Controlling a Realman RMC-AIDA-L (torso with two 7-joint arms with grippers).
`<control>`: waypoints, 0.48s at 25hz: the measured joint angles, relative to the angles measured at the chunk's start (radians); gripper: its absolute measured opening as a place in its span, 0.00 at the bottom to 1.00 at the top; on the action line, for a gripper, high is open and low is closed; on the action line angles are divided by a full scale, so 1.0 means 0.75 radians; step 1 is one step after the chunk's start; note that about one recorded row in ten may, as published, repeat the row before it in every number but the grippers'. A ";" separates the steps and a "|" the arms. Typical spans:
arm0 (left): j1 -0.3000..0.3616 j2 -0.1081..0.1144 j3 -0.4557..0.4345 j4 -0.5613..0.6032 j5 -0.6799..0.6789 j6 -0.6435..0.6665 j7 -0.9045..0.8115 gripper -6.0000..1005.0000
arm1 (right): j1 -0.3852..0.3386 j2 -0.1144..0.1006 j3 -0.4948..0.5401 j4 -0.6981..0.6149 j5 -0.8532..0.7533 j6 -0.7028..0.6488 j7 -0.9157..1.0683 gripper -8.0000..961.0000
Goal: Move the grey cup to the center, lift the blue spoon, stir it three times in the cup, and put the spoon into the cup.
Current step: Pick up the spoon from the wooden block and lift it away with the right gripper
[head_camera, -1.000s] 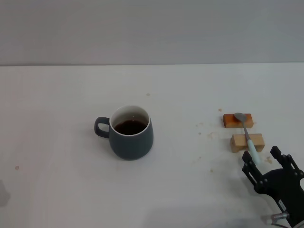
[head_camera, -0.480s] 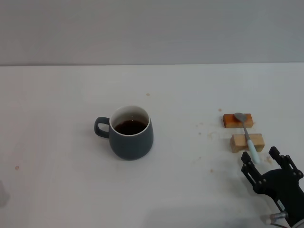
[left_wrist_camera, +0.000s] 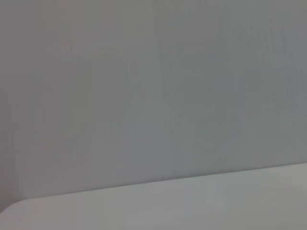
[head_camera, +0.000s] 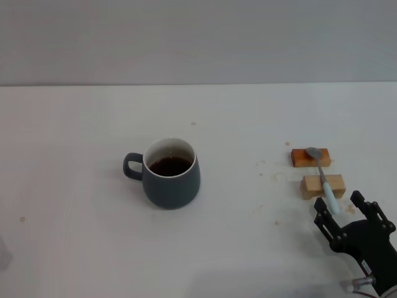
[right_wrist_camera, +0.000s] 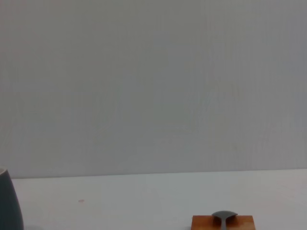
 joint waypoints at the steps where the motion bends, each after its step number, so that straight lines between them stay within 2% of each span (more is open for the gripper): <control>1: 0.001 0.000 0.000 0.000 0.000 0.000 0.000 0.00 | 0.000 0.000 0.000 0.000 0.000 0.000 0.000 0.76; 12: 0.004 0.002 0.000 0.000 -0.003 0.007 0.000 0.00 | 0.000 0.000 0.000 0.000 0.003 0.000 0.000 0.74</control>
